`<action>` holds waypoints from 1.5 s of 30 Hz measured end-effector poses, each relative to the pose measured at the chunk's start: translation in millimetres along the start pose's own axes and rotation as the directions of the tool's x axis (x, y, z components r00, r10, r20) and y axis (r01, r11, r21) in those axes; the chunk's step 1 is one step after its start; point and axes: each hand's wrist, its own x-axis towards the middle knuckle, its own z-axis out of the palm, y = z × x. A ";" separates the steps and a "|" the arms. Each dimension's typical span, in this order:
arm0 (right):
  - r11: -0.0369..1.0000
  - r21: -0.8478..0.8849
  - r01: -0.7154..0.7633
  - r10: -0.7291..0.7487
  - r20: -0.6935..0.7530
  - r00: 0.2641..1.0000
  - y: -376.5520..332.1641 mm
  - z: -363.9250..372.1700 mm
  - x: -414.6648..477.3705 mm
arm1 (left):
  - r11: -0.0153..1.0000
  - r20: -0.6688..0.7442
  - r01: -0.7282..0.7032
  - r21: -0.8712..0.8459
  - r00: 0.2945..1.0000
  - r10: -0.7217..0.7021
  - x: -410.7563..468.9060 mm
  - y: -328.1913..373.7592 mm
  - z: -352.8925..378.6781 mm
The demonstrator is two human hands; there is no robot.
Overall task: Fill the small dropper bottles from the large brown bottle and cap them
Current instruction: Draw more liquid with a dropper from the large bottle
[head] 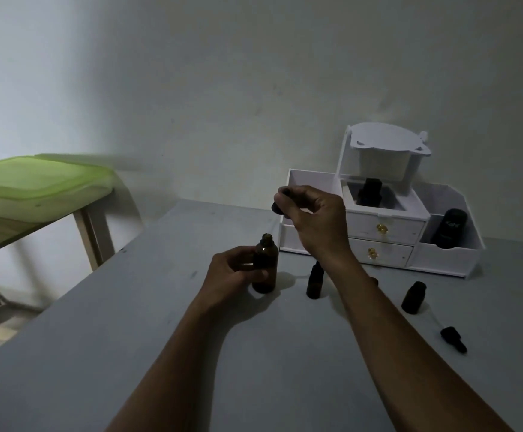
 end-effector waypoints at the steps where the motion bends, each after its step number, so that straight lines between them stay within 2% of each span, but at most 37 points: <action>1: 0.999 -0.034 0.001 0.000 0.022 1.000 2.5 1.6 -1.4 | 1.000 -0.002 0.008 -0.009 1.000 -0.008 -0.3 0.1 -0.5; 5: 0.994 -0.104 -0.028 0.039 0.103 0.994 15.2 8.0 -7.5 | 1.000 0.002 -0.005 0.012 1.000 0.005 -0.3 -1.7 -1.3; 11: 0.981 -0.186 -0.054 0.079 0.126 0.989 26.9 11.7 -12.5 | 1.000 -0.005 0.004 0.029 1.000 -0.003 3.3 -6.1 -2.0; 29: 0.974 -0.227 -0.002 0.025 0.096 0.995 30.1 18.4 -16.3 | 0.995 -0.007 -0.006 0.099 1.000 0.007 8.2 -11.0 -1.8; 39: 0.989 -0.148 -0.017 0.024 0.046 0.999 19.8 10.7 -9.9 | 1.000 -0.019 0.022 0.021 1.000 -0.021 2.7 -8.2 -2.4; 45: 0.995 -0.051 0.080 -0.080 0.004 0.997 -19.9 -1.1 11.0 | 1.000 -0.032 0.023 0.005 0.999 -0.023 1.0 -8.3 -4.0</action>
